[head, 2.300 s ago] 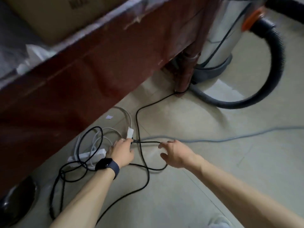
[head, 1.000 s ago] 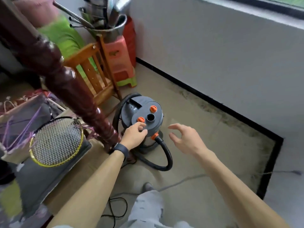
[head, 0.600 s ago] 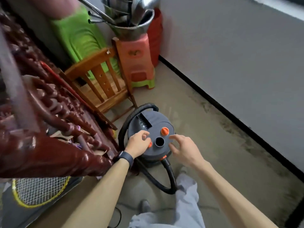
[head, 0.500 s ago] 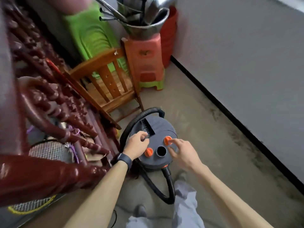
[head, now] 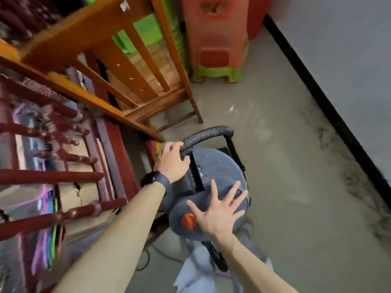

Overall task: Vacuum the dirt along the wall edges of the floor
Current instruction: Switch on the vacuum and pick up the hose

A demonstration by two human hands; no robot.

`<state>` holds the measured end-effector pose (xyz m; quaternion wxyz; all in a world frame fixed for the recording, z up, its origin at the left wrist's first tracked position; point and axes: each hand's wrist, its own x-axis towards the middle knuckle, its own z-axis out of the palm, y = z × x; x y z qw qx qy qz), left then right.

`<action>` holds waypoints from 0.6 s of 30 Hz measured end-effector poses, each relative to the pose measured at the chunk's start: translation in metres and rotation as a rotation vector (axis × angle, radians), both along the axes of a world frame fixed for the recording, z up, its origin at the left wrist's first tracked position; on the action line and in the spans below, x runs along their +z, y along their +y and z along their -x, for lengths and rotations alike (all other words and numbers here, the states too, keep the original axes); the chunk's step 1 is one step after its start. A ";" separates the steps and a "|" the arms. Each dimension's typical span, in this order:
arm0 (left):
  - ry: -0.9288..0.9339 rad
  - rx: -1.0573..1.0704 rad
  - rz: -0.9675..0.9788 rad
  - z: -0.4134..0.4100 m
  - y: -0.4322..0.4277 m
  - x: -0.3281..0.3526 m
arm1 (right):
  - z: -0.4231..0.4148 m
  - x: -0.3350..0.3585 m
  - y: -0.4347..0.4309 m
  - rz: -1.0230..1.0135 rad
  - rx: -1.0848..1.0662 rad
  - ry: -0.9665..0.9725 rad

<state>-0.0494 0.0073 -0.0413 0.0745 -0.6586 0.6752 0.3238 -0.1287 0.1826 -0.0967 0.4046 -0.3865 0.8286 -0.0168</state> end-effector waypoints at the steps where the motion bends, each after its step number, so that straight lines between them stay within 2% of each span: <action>1: -0.011 -0.004 0.004 0.002 -0.012 -0.014 | -0.007 -0.010 0.001 0.030 -0.022 0.028; 7: -0.035 -0.010 -0.075 0.014 -0.054 -0.076 | -0.017 -0.045 0.000 0.214 -0.046 0.228; 11: -0.022 0.053 -0.040 0.003 -0.062 -0.084 | 0.004 -0.051 -0.002 0.330 0.031 0.250; 15: 0.036 0.111 -0.180 -0.022 -0.074 -0.088 | 0.042 -0.052 -0.021 0.452 0.113 0.263; 18: 0.029 0.123 -0.210 -0.031 -0.072 -0.093 | 0.073 -0.053 -0.042 0.534 0.185 0.251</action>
